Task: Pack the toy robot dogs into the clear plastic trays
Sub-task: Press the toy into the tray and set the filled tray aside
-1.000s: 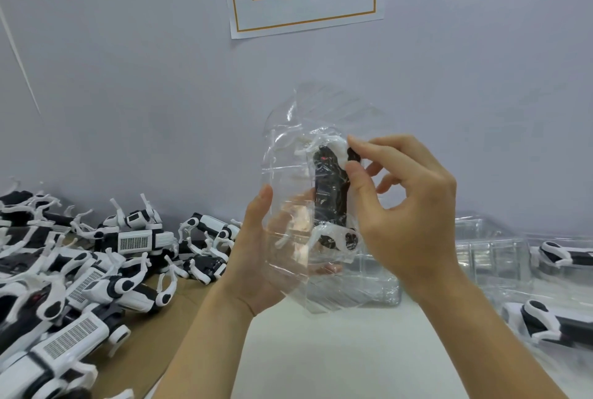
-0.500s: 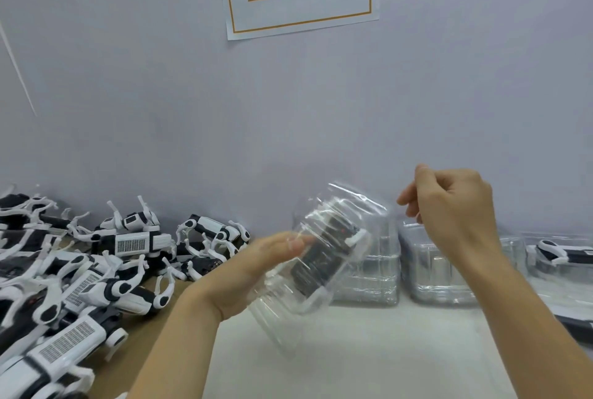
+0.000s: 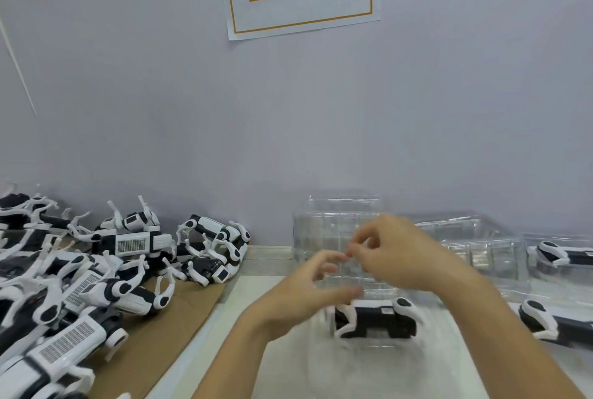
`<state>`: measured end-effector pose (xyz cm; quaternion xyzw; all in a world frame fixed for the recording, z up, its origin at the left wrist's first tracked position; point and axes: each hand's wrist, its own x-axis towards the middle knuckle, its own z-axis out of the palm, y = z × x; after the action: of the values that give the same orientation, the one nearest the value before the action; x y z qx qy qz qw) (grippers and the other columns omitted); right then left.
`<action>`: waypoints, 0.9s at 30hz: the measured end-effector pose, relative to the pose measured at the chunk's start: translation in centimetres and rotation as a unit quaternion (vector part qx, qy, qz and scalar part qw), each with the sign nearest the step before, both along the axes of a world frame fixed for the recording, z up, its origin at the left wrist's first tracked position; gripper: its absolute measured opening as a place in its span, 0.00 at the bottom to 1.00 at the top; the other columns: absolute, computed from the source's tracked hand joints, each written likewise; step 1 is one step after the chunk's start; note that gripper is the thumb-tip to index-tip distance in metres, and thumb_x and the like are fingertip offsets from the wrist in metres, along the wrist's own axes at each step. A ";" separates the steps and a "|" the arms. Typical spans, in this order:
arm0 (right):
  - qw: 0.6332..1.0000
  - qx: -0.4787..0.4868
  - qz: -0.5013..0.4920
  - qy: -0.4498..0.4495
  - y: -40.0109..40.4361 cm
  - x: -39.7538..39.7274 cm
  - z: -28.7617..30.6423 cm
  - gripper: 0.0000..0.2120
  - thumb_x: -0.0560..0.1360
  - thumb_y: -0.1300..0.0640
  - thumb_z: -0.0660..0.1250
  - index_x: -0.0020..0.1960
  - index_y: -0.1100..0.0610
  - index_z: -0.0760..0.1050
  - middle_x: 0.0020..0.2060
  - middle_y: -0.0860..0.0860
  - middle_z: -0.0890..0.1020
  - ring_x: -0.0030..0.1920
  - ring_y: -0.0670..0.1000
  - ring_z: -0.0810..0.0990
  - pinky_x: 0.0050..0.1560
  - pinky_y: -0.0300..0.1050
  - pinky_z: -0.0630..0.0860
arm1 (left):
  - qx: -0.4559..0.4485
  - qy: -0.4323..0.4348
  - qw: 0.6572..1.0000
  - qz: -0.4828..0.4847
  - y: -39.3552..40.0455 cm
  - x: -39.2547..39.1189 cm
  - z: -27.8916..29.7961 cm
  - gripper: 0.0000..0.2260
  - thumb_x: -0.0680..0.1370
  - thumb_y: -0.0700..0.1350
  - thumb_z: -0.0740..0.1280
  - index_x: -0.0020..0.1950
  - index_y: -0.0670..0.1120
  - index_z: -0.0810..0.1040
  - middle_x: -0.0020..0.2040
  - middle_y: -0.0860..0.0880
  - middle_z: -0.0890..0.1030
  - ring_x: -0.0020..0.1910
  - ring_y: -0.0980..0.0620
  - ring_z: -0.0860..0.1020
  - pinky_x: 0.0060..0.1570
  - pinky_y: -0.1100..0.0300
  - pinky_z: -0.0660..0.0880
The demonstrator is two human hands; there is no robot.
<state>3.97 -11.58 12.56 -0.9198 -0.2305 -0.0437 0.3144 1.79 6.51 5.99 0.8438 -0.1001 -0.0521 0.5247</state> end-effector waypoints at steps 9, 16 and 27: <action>0.991 -0.033 0.131 -0.020 7.3 -3.7 -3.0 0.10 0.78 0.56 0.60 0.46 0.54 0.80 0.44 0.53 0.80 0.46 0.51 0.79 0.45 0.45 0.76 | -0.321 0.021 0.888 0.329 3.1 2.2 -1.7 0.04 0.78 0.37 0.65 0.44 0.42 0.78 0.38 0.46 0.82 0.33 0.51 0.80 0.34 0.57 0.74; 0.972 -0.219 0.089 0.006 7.7 -4.0 -5.2 0.13 0.80 0.56 0.60 0.60 0.56 0.78 0.59 0.56 0.77 0.58 0.59 0.77 0.56 0.49 0.73 | -0.335 0.048 0.877 0.342 3.8 2.3 -2.3 0.03 0.79 0.40 0.66 0.50 0.42 0.79 0.44 0.45 0.84 0.42 0.46 0.80 0.40 0.54 0.75; 0.952 -0.270 -0.018 0.144 2.3 -0.2 -3.4 0.12 0.79 0.54 0.61 0.52 0.59 0.80 0.50 0.51 0.83 0.50 0.54 0.82 0.46 0.44 0.76 | -0.319 0.053 0.892 0.317 3.5 2.2 -2.5 0.03 0.79 0.40 0.67 0.50 0.43 0.79 0.44 0.46 0.83 0.43 0.46 0.80 0.43 0.53 0.76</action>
<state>3.80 -9.31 9.12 -0.9708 -0.1696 0.1473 0.0837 3.98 10.01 3.51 0.6142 0.1892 0.1066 0.7587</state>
